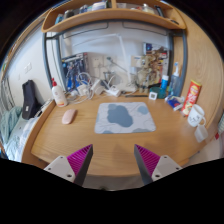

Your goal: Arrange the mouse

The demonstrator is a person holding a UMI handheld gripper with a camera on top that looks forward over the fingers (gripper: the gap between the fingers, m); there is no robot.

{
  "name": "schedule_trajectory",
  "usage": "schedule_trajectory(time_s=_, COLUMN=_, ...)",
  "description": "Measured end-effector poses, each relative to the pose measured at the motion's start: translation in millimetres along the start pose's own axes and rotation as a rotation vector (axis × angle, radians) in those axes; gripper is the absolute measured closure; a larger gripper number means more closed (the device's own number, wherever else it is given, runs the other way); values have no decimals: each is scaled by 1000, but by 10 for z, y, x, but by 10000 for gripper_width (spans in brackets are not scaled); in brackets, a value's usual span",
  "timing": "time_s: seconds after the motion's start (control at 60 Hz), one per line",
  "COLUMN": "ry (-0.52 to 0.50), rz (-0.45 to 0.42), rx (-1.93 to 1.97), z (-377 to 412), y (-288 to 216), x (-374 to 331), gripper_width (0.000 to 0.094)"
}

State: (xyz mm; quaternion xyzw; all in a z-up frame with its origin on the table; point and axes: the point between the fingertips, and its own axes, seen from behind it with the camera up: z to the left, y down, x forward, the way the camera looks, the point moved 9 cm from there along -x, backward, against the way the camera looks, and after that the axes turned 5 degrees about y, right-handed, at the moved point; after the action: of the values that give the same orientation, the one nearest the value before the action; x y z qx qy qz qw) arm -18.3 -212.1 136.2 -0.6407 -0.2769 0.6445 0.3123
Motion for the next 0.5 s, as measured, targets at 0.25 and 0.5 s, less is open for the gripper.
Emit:
schedule_trajectory(time_s=0.25, ry=-99, rz=82, rx=-37, z=1561, y=56, x=666, gripper_width=99)
schedule_trajectory(time_s=0.5, ry=-76, rz=100, rx=-67, z=2313, y=-265, x=1463, gripper_width=102)
